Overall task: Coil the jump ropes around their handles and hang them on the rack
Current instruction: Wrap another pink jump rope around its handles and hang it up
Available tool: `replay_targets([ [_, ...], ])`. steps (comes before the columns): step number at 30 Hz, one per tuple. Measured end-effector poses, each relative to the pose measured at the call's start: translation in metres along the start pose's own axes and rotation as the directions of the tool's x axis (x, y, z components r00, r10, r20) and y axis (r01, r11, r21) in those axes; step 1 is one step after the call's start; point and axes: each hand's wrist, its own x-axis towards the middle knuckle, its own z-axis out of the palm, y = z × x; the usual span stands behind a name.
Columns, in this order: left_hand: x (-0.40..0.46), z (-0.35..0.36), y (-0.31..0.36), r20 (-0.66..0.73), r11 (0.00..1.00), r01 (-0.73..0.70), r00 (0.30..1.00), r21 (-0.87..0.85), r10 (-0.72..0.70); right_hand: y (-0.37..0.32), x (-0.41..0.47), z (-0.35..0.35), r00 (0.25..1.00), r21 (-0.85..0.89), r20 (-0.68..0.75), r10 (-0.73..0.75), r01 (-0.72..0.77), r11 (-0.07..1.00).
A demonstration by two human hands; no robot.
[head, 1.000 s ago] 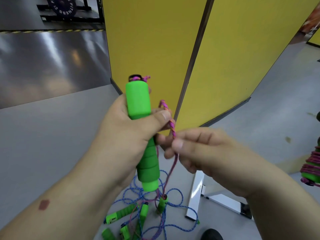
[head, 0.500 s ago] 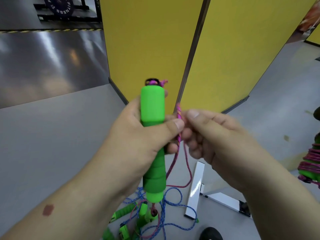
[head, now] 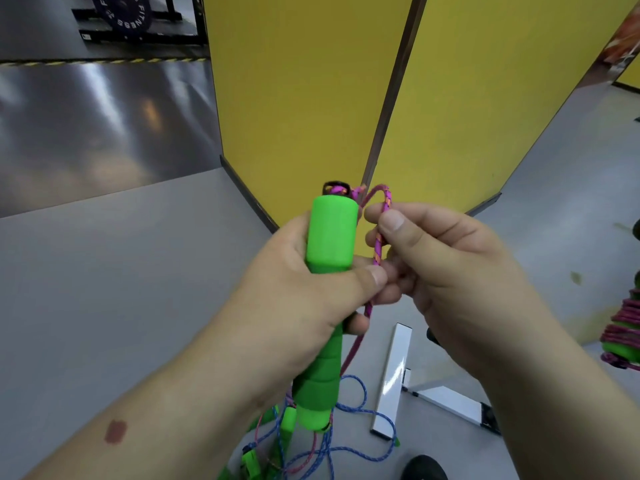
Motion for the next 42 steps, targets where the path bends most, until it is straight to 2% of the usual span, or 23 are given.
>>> replay_targets([
  [2,0.003,-0.001,0.004,-0.063,0.998,-0.043,0.997,-0.055,0.04,0.004,0.0,-0.001,0.996,-0.025,0.052,0.072,-0.071,0.997],
  [4,0.006,-0.005,0.011,-0.124,0.991,-0.069,0.991,-0.119,0.054,0.005,-0.001,-0.003,0.968,-0.096,0.185,0.172,-0.157,0.983],
  [7,0.009,-0.011,0.018,-0.173,0.977,-0.071,0.984,-0.201,0.036,0.004,-0.006,-0.005,0.91,-0.241,0.347,0.224,-0.144,0.96],
  [10,0.009,-0.014,0.019,-0.184,0.982,-0.054,0.983,-0.179,0.021,0.002,-0.005,-0.005,0.956,-0.162,0.268,0.117,-0.075,0.984],
  [13,0.005,-0.012,0.011,-0.071,0.996,0.002,0.997,-0.091,-0.008,-0.002,-0.002,-0.003,0.992,-0.036,0.124,0.023,-0.019,0.999],
  [16,0.002,-0.004,0.002,0.0,0.999,-0.014,1.0,0.05,0.014,-0.005,-0.002,0.001,1.0,0.067,0.009,-0.01,0.01,0.998],
  [18,0.0,-0.001,0.001,0.025,0.996,-0.049,0.999,0.08,0.047,-0.004,-0.002,0.001,1.0,0.074,-0.027,0.0,0.002,0.997],
  [22,0.003,-0.003,0.005,-0.03,0.992,-0.119,0.992,0.034,0.12,0.005,0.0,-0.002,0.999,-0.025,0.006,0.053,-0.052,0.998],
  [25,0.007,-0.007,0.014,-0.13,0.988,-0.129,0.985,-0.084,0.117,0.005,-0.003,-0.006,0.965,-0.131,0.196,0.176,-0.152,0.98],
  [27,0.009,-0.011,0.018,-0.168,0.983,-0.118,0.981,-0.138,0.094,0.005,-0.008,-0.004,0.919,-0.232,0.325,0.225,-0.154,0.961],
  [28,0.01,-0.013,0.019,-0.183,0.982,-0.113,0.979,-0.15,0.085,0.004,-0.009,-0.003,0.915,-0.235,0.339,0.22,-0.144,0.961],
  [31,0.01,-0.017,0.019,-0.177,0.988,-0.062,0.984,-0.143,0.037,0.003,-0.007,-0.002,0.961,-0.161,0.25,0.116,-0.077,0.984],
  [34,0.006,-0.014,0.013,-0.062,0.997,0.012,0.998,-0.081,-0.017,-0.002,-0.005,0.002,0.992,0.007,0.119,0.032,-0.033,0.999],
  [36,0.004,-0.01,0.007,0.0,1.0,0.004,1.0,0.018,-0.004,-0.005,-0.005,0.005,0.998,0.068,0.056,0.027,-0.031,0.997],
  [39,0.002,-0.003,0.002,0.0,0.997,-0.021,1.0,0.073,0.021,0.0,-0.003,0.006,0.999,0.01,0.047,0.025,-0.026,1.0],
  [42,0.004,-0.005,0.005,-0.078,0.997,-0.078,0.994,0.006,0.079,0.007,-0.001,0.005,0.994,-0.056,0.022,0.109,-0.107,0.993],
])
